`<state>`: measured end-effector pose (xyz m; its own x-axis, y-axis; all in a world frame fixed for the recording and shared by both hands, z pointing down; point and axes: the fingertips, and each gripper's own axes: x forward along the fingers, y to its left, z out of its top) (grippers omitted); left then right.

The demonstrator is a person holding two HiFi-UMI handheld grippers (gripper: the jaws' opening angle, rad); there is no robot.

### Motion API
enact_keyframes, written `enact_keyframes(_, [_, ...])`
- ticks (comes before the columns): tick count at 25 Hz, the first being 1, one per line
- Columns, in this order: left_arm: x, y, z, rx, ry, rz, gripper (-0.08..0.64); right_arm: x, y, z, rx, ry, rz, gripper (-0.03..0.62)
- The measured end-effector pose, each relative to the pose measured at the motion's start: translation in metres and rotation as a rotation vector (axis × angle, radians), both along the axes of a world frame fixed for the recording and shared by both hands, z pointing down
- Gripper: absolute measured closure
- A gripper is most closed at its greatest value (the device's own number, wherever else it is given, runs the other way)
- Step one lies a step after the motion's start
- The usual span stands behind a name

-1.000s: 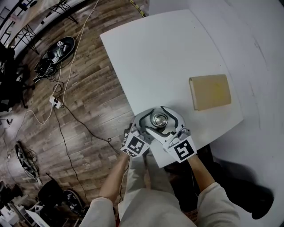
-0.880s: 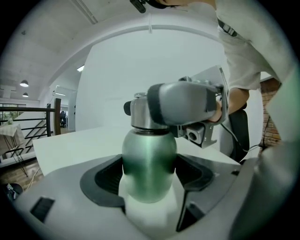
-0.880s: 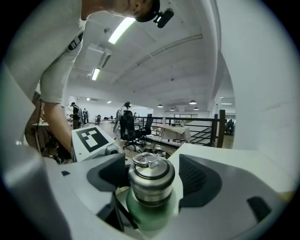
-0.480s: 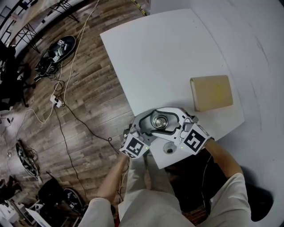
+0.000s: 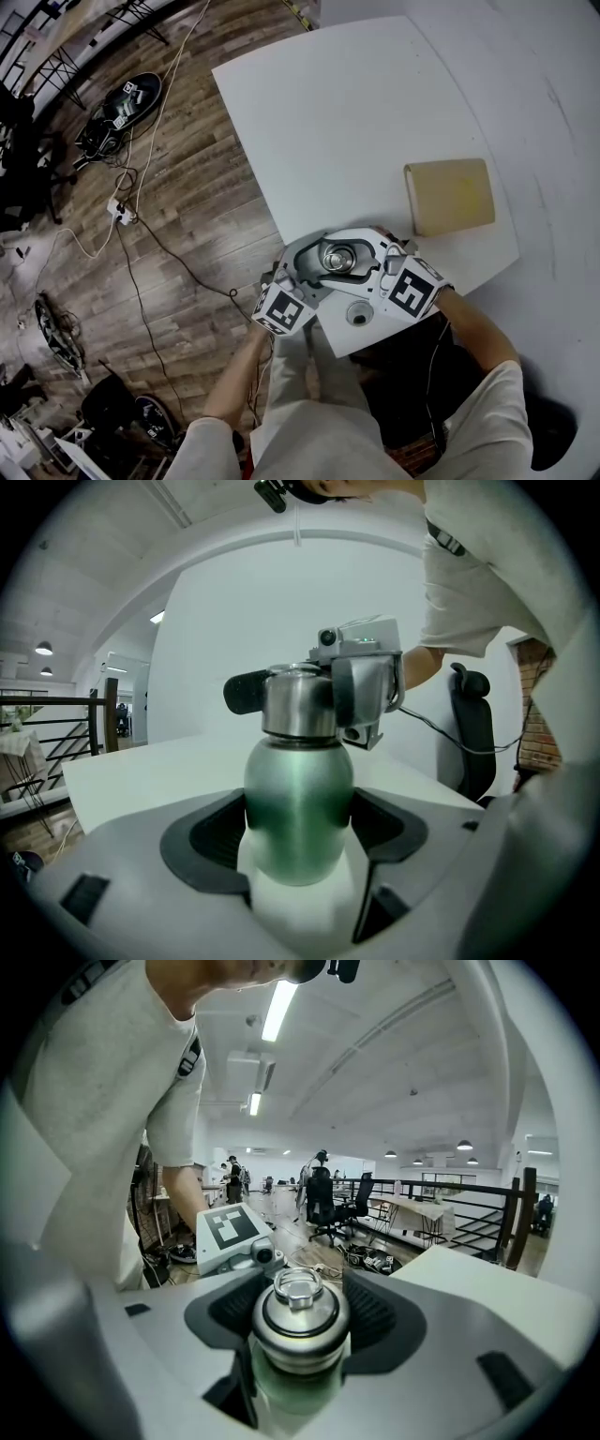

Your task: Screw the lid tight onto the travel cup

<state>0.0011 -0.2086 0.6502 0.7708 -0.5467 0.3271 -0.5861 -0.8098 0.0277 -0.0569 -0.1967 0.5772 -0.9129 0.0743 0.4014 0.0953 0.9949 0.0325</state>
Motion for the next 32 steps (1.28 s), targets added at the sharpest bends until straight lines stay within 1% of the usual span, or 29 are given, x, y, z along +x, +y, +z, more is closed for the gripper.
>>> enact_keyframes(4, [-0.001,-0.001,0.0,-0.002,-0.003,-0.001,0.215,-0.001,-0.006,-0.001,0.016,-0.028,0.094,0.336])
enact_keyframes(6, [0.0,-0.001,0.001,-0.001,-0.003,-0.003,0.215,0.0,-0.008,0.001,0.017,-0.043,0.153,0.336])
enact_keyframes(8, [0.0,-0.001,0.002,0.0,-0.003,-0.003,0.215,0.002,-0.009,0.003,0.018,-0.038,0.211,0.336])
enact_keyframes(10, [0.0,0.0,0.002,0.002,-0.003,-0.005,0.215,0.002,-0.011,0.003,0.029,-0.03,0.274,0.336])
enact_keyframes(15, [0.0,0.001,0.0,0.004,-0.005,-0.006,0.215,0.004,-0.016,0.0,0.062,-0.055,0.436,0.336])
enact_keyframes(24, [0.001,-0.001,0.002,0.005,-0.01,-0.014,0.215,0.01,-0.028,-0.001,0.068,-0.092,0.658,0.336])
enact_keyframes(28, [0.001,0.0,0.003,0.006,-0.013,-0.017,0.215,0.012,-0.03,0.0,0.075,-0.088,0.732,0.336])
enact_keyframes(32, [0.001,0.002,0.002,0.009,-0.015,-0.019,0.215,0.014,-0.031,-0.002,0.08,-0.092,0.828,0.336])
